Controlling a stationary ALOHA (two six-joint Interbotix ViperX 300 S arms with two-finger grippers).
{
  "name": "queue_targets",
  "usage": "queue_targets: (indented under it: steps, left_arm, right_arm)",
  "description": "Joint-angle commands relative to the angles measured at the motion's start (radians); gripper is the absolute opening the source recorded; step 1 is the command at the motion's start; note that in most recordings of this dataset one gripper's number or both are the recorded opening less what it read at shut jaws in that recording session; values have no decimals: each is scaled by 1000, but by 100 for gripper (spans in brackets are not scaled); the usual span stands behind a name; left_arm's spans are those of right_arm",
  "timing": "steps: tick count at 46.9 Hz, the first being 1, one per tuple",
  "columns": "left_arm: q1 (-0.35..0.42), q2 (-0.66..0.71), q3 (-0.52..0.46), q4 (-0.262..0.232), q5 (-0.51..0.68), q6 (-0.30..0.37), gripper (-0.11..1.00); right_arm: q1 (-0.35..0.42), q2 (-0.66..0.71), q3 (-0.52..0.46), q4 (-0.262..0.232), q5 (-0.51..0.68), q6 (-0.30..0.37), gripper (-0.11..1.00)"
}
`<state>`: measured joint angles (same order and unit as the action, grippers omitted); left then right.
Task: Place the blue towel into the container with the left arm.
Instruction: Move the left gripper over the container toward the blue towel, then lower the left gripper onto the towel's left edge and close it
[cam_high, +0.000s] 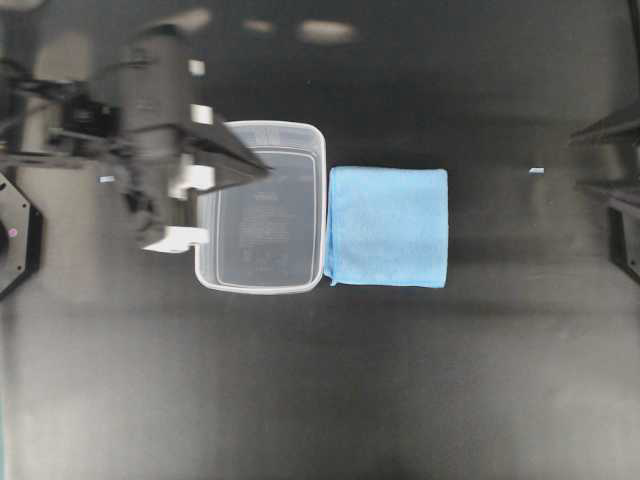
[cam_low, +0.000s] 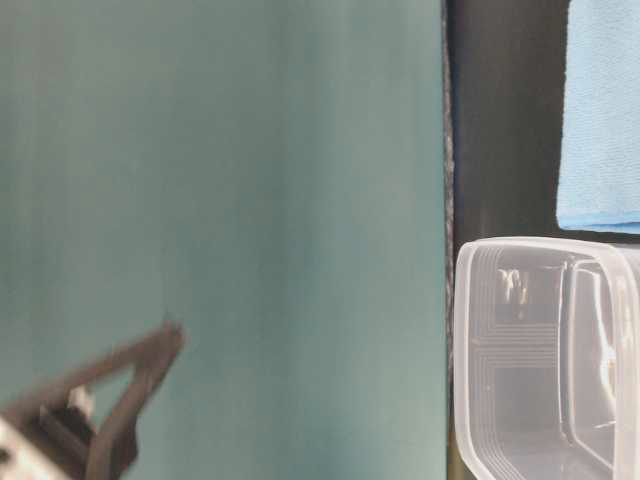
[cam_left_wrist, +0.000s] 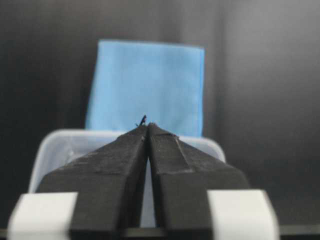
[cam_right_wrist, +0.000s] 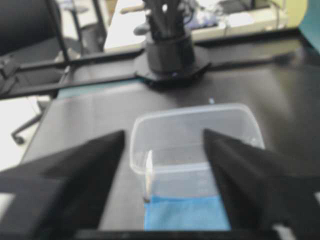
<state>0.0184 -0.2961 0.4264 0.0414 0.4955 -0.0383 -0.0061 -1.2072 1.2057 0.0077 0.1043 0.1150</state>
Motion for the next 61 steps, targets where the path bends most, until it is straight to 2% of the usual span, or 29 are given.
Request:
queue_targets:
  steps: [1, 4, 9, 12, 15, 24, 37, 45, 61]
  left_arm:
    - [9, 78, -109, 3, 64, 2, 16]
    - [14, 130, -158, 3, 121, 2, 33]
    - [23, 225, -242, 3, 213, 3, 66]
    - [26, 299, -302, 3, 267, 5, 81]
    - [29, 364, -351, 3, 299, 17, 90]
    - [28, 569, -472, 3, 345, 115, 90]
    - [17, 775, -609, 3, 337, 150, 90]
    - [17, 841, -623, 3, 313, 184, 90]
    - [-8, 917, -615, 3, 287, 189, 90]
  right_arm:
    - [-2, -5, -17, 2, 11, 2, 74]
    - [0, -9, -18, 2, 23, 2, 79]
    - [0, -17, -21, 3, 46, 2, 79]
    - [0, -20, -23, 2, 52, 2, 78]
    - [0, -21, -26, 3, 55, 2, 78]
    - [8, -31, -31, 6, 48, 23, 78]
    - [9, -32, -29, 8, 52, 48, 78]
    - [9, -29, -28, 6, 51, 64, 78]
    - [9, -26, -28, 6, 54, 71, 77]
